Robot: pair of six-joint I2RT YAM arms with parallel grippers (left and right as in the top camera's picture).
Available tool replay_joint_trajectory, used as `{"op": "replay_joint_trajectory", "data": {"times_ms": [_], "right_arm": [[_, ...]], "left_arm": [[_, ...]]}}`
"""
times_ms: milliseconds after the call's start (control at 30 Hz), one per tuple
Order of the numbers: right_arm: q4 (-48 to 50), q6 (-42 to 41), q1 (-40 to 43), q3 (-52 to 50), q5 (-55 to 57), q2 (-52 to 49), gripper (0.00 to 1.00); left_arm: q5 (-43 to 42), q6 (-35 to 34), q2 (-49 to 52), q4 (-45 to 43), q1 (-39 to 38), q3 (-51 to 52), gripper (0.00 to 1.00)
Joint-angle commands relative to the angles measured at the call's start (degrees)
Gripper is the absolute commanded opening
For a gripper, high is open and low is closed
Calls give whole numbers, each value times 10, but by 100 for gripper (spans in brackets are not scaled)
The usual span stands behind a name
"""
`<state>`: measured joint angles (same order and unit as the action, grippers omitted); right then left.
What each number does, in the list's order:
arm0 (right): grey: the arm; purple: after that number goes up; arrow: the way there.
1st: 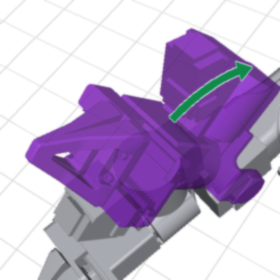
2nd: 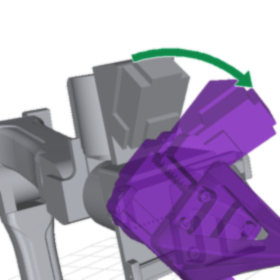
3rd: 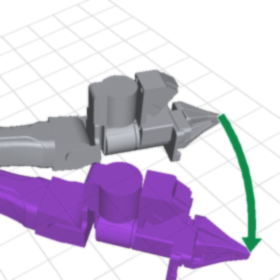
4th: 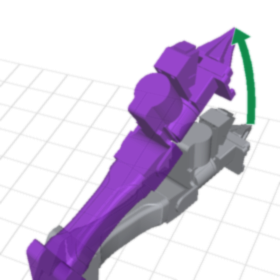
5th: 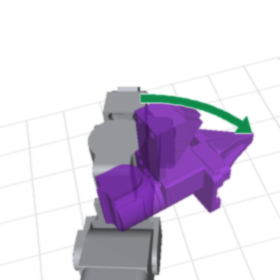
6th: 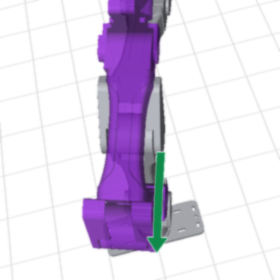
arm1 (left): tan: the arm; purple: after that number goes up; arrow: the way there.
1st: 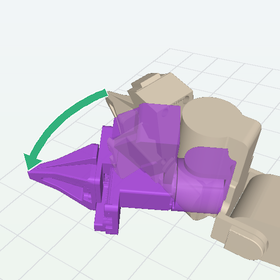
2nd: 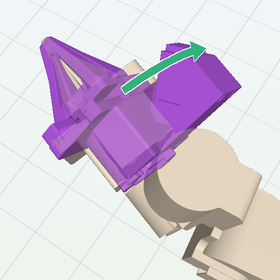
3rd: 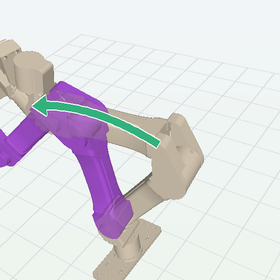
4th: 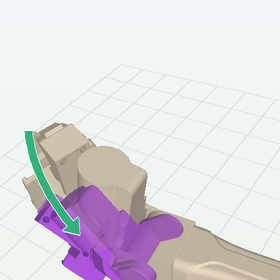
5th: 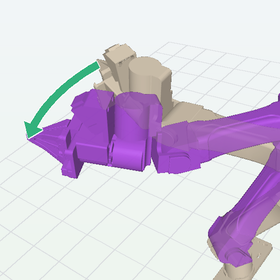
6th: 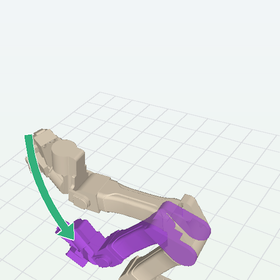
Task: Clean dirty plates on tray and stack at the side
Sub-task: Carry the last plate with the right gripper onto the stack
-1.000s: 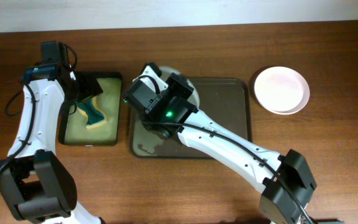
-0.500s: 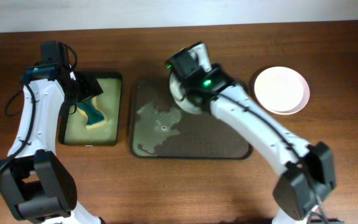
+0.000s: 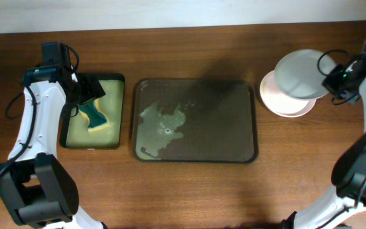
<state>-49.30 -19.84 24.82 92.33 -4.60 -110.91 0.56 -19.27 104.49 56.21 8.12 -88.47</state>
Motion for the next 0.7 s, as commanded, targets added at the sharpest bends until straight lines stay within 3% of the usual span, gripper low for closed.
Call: {"op": "replay_joint_trajectory", "data": {"times_ms": [0,133,200,267,367,533,600,667], "right_arm": [[-3,-19,-10,-3,-29,-45,4],[-19,-14,-17,-3,-66,-52,8],[-43,-14,-17,-3,-89,-51,38],[-71,-4,-21,-3,-92,-48,52],[-98,12,-25,-3,-92,-14,56],[-169,78,-76,-3,-85,130,60],[-206,93,-113,-10,-44,197,75],[-221,93,-154,-45,-23,284,99]], "left_arm": [[-4,1,-4,1,3,-5,99],[-4,1,-4,1,3,-5,99],[-4,1,-4,1,3,-5,99],[-4,1,-4,1,3,-5,99],[-4,1,-4,0,3,-5,99],[-4,1,-4,0,3,-5,99],[-4,1,-4,1,3,-5,99],[-4,1,-4,1,3,-5,100]]}}
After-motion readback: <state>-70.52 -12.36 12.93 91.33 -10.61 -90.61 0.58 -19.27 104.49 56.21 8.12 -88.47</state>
